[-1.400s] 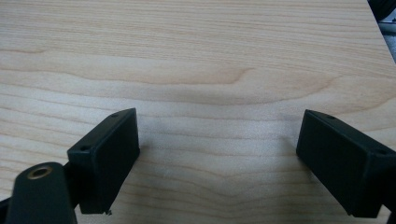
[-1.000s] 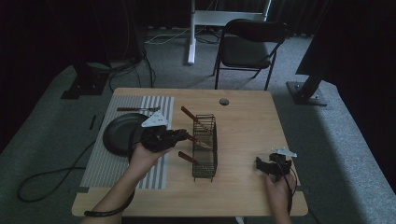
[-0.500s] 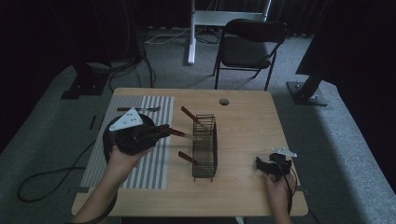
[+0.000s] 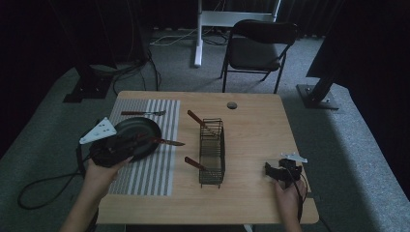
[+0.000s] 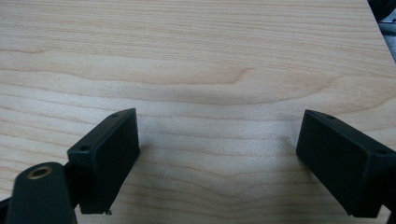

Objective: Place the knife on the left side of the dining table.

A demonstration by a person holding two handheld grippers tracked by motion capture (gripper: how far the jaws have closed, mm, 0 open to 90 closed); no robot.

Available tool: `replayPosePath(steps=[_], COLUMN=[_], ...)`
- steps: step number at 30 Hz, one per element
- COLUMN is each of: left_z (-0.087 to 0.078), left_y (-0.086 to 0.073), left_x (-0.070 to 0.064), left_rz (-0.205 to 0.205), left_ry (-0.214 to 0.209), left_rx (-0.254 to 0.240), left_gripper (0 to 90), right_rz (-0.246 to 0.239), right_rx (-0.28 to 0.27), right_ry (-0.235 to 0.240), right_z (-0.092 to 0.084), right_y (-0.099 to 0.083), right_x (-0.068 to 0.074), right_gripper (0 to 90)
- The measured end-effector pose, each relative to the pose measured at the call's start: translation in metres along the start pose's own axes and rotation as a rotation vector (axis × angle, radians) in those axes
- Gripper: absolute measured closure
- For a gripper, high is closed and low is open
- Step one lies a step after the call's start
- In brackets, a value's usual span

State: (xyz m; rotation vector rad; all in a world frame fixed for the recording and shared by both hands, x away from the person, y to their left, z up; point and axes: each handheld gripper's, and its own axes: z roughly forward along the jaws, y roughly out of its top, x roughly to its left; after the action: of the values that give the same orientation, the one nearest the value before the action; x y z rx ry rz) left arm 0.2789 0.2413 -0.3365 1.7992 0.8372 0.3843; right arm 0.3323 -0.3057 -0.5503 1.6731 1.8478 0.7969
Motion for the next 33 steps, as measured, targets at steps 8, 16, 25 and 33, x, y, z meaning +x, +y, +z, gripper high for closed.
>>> replayPosePath(steps=[8,16,25,33], left_z=[-0.017,-0.025,-0.025,-0.028], left_y=[-0.039,-0.086,-0.120,-0.146], left_x=[0.024,0.049,0.067,0.091], left_rz=[-0.096,-0.229,-0.342,-0.486], left_ry=[0.033,0.042,0.026,-0.030], left_rx=[0.028,0.053,0.071,0.036], left_gripper=[81.8,81.9,81.8,81.5], right_rz=[0.000,0.000,0.002,0.002], right_rx=[0.000,0.001,0.001,0.001], right_ry=[0.000,0.000,0.000,0.000], right_z=[0.000,0.000,0.000,0.000], right_y=[0.000,0.000,0.000,0.000], right_x=[0.000,0.000,0.000,0.000], right_gripper=[12.2,12.2,12.2,12.2])
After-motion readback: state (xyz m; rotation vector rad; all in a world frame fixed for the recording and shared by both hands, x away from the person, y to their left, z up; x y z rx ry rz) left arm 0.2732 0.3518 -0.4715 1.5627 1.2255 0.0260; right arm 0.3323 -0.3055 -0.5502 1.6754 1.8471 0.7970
